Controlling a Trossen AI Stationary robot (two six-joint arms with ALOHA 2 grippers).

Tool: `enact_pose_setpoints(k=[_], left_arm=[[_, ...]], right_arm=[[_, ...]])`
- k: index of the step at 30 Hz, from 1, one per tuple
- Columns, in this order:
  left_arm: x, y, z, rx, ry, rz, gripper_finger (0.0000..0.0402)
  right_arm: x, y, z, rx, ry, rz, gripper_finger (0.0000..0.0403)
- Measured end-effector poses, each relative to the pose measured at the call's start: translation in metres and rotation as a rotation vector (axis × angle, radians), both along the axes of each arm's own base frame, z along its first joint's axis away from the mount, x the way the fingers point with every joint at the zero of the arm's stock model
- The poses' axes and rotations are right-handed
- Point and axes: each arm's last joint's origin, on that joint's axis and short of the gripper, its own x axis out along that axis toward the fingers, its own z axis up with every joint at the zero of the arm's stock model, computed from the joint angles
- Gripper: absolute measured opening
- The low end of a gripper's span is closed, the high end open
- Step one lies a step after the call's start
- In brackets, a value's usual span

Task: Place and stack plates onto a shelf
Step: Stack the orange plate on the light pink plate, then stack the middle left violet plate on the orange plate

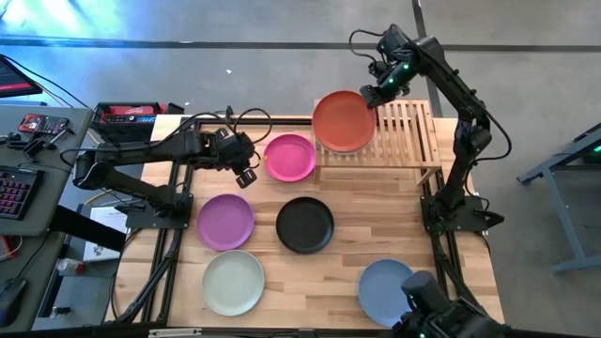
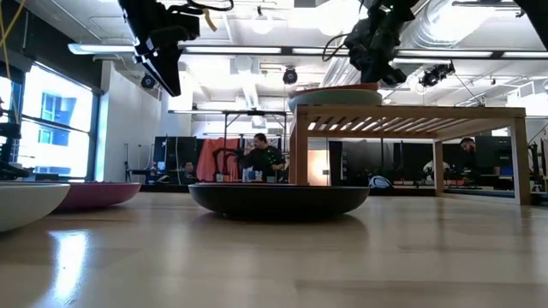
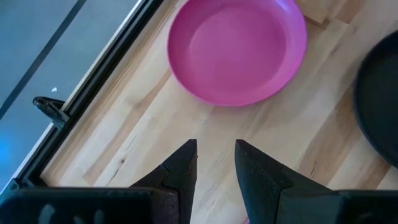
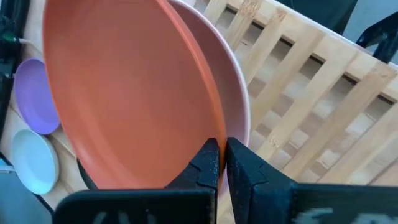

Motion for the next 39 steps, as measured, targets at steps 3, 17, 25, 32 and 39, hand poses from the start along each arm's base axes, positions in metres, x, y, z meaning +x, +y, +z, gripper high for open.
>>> enact_pose_setpoints(k=[3,17,25,32,39], left_arm=[[-0.001,0.003,0.000,0.000,-0.001,0.014,0.0099],[-0.002,0.012,0.001,0.005,-0.020,0.052,0.0099],[-0.002,0.015,0.001,0.005,-0.022,0.065,0.0099],[-0.001,0.011,0.000,-0.129,-0.056,0.017,0.0099],[-0.001,-0.001,-0.007,-0.356,-0.116,0.102,0.0099]], right_arm=[[0.002,-0.002,-0.004,0.010,0.008,0.005,0.0000],[0.003,-0.003,-0.005,-0.026,0.048,0.023,0.0045],[0.003,-0.003,-0.004,-0.029,0.023,0.027,0.0109],[-0.001,0.005,0.026,-0.029,-0.058,0.009,0.0119],[0.010,0.027,0.065,-0.108,-0.180,0.028,0.0119]])
